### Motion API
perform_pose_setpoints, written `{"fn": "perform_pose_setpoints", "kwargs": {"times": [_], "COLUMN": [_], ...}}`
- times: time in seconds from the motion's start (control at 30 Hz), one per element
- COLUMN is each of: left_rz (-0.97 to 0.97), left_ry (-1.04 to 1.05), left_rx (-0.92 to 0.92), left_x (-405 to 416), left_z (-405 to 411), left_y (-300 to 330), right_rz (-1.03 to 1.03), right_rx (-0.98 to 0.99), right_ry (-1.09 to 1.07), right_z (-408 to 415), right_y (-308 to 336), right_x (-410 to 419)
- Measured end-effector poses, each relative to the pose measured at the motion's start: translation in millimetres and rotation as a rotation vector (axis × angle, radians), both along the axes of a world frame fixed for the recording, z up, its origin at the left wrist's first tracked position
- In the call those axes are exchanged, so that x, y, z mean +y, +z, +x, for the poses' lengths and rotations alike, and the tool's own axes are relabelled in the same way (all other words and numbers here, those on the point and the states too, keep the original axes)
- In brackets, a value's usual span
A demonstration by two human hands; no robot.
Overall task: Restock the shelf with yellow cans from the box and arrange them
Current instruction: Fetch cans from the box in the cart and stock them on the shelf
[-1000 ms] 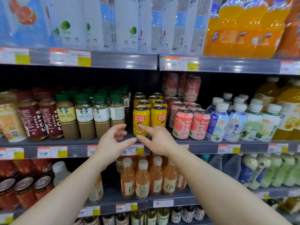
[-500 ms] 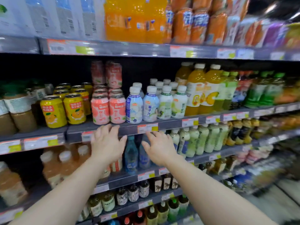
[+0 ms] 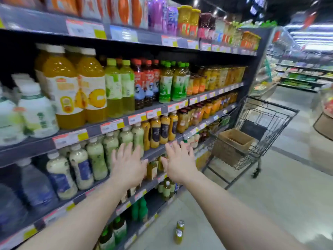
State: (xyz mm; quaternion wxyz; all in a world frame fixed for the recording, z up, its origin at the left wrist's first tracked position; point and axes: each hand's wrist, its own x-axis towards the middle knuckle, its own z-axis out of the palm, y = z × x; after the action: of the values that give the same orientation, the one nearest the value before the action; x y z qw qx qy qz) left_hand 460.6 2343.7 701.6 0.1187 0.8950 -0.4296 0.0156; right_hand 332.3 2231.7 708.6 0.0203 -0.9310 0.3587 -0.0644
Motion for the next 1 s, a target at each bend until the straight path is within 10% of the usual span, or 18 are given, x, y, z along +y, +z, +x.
{"fn": "perform_pose_setpoints", "kwargs": {"times": [0.53, 1.0], "left_rz": [-0.002, -0.026], "left_ry": [-0.422, -0.296], "left_rx": [-0.006, 0.129], "left_x": [-420, -729], "left_z": [-134, -247], "left_y": [-4, -42], "right_rz": [0.064, 0.145], "right_rx": [-0.032, -0.014], "right_ry": [-0.472, -0.425], "right_z": [-164, -294], "right_y": [-10, -29], "right_x": [-351, -689]}}
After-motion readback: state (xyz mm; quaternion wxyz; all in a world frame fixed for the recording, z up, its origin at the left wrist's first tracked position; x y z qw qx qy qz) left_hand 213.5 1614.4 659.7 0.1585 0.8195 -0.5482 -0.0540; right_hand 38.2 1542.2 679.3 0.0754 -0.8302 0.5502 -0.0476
